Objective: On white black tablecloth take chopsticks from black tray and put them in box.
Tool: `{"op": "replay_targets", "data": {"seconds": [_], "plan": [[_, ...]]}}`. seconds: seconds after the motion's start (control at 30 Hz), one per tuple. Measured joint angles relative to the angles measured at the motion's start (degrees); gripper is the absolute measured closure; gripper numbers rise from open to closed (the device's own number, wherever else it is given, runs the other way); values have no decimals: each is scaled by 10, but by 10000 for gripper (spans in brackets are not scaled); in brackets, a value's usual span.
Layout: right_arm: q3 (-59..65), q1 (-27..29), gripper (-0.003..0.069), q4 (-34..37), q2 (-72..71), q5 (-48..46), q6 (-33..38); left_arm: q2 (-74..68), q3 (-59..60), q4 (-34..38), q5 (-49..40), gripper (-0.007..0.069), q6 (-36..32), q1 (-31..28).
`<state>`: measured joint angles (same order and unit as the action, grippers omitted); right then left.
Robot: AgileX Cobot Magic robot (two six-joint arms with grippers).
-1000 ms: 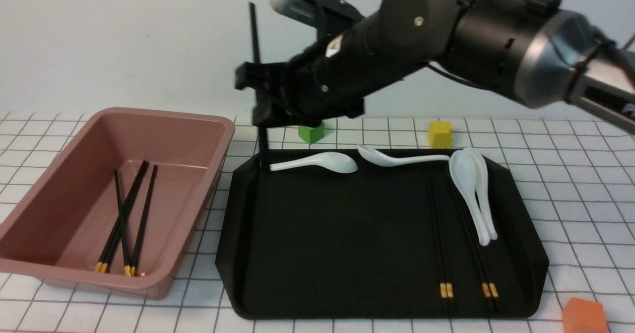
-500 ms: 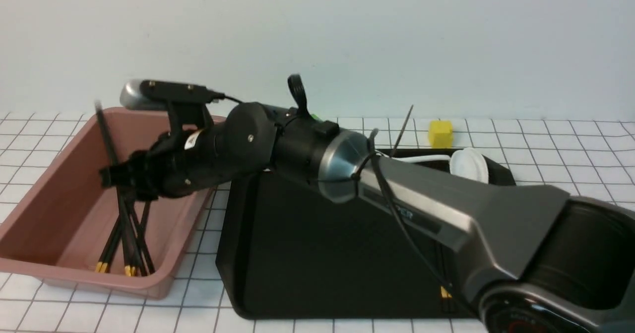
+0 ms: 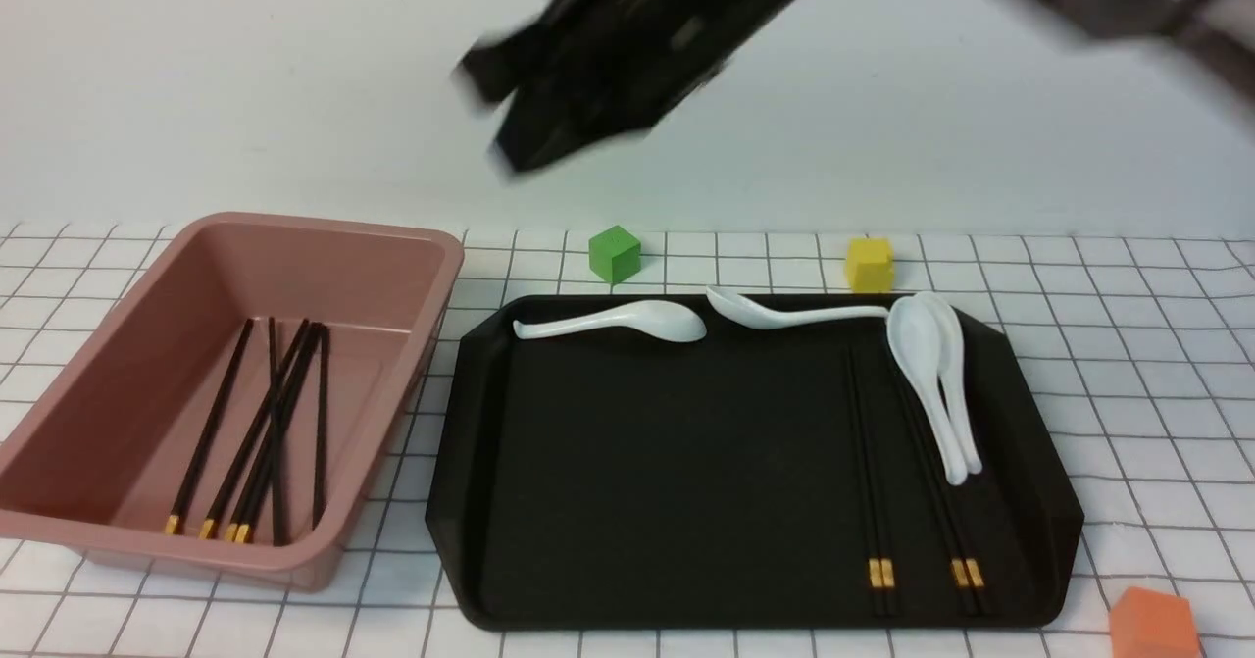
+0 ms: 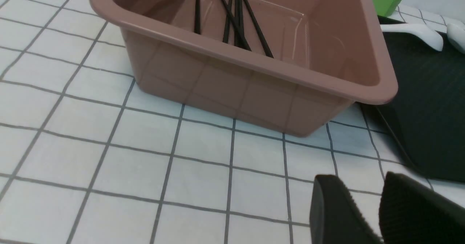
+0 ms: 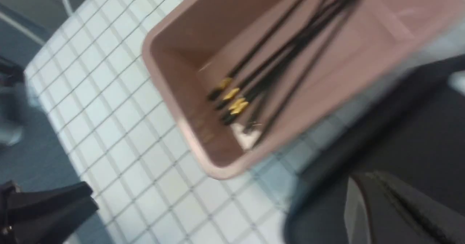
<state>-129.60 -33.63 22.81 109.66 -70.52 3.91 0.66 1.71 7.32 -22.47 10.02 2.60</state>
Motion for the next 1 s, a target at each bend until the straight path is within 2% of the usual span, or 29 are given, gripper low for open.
{"op": "replay_targets", "data": {"seconds": [0.2,0.23,0.33,0.4,0.43,0.53,0.67,0.8,1.0], "plan": [[82,26,672,-109,-210,-13,-1,0,0,0,0,409,0,0],[88,26,672,-109,-210,-13,-1,0,0,0,0,409,0,0],[228,27,671,-165,-370,-17,-5,0,0,0,0,406,0,0],[337,27,671,-181,-458,3,-18,0,0,0,0,406,0,0],[350,27,671,-184,-479,10,-19,0,0,0,0,406,0,0],[599,27,671,-190,-665,210,-29,0,0,0,0,403,0,0],[847,27,665,-158,-858,449,-46,0,0,-1,0,397,0,0],[993,27,660,-132,-948,562,-67,0,0,-1,0,391,0,0],[1041,27,656,-148,-970,617,-67,0,0,-1,0,388,0,0]]}}
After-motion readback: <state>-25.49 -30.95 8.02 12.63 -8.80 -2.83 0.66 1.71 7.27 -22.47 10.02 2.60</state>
